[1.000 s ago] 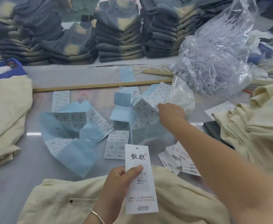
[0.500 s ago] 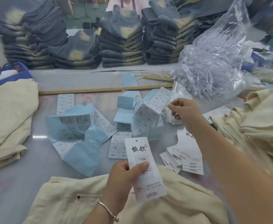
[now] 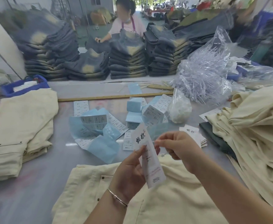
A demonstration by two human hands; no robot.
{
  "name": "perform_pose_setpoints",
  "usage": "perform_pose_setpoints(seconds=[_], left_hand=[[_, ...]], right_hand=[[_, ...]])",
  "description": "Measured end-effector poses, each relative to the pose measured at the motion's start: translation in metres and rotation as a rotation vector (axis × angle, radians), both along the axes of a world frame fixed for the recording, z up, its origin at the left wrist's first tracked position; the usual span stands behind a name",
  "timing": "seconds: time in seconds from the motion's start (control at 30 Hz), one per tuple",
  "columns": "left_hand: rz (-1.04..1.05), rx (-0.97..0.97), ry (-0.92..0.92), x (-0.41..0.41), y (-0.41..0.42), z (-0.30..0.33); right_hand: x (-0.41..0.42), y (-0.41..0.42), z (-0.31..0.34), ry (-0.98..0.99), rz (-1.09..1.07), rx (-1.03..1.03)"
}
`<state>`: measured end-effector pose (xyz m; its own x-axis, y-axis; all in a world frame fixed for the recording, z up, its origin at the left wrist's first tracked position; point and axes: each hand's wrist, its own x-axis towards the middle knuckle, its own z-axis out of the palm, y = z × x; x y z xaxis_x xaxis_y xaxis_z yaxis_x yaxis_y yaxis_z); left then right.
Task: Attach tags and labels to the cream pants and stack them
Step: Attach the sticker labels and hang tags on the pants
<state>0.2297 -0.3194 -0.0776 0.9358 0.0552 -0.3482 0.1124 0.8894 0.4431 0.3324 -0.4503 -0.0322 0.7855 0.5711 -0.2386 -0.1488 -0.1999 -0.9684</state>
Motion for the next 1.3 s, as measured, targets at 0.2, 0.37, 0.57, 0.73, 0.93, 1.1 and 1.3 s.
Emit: perform_pose_setpoints(seconds=[0.2, 0.37, 0.57, 0.73, 0.93, 1.1, 1.3], left_hand=[[-0.003, 0.198, 0.069, -0.033, 0.013, 0.001], [-0.085, 0.133, 0.032, -0.062, 0.025, 0.004], [-0.161, 0.560, -0.123, -0.077, 0.025, 0.011], [-0.211, 0.539, -0.178, -0.090, 0.029, 0.014], [-0.279, 0.543, -0.228, -0.109, 0.034, 0.020], [-0.320, 0.596, -0.266, -0.120, 0.030, 0.019], [-0.147, 0.620, -0.132, -0.127, 0.025, 0.020]], right_hand=[[-0.067, -0.007, -0.015, -0.088, 0.040, -0.091], [-0.088, -0.009, -0.020, -0.177, 0.175, -0.266], [-0.097, 0.010, -0.016, 0.033, 0.057, -0.033], [-0.111, 0.017, -0.023, 0.284, 0.061, 0.116], [-0.127, 0.024, -0.035, 0.500, 0.079, 0.316], [-0.139, 0.027, -0.043, 0.540, 0.076, 0.365], [-0.132, 0.023, -0.039, 0.473, -0.040, 0.428]])
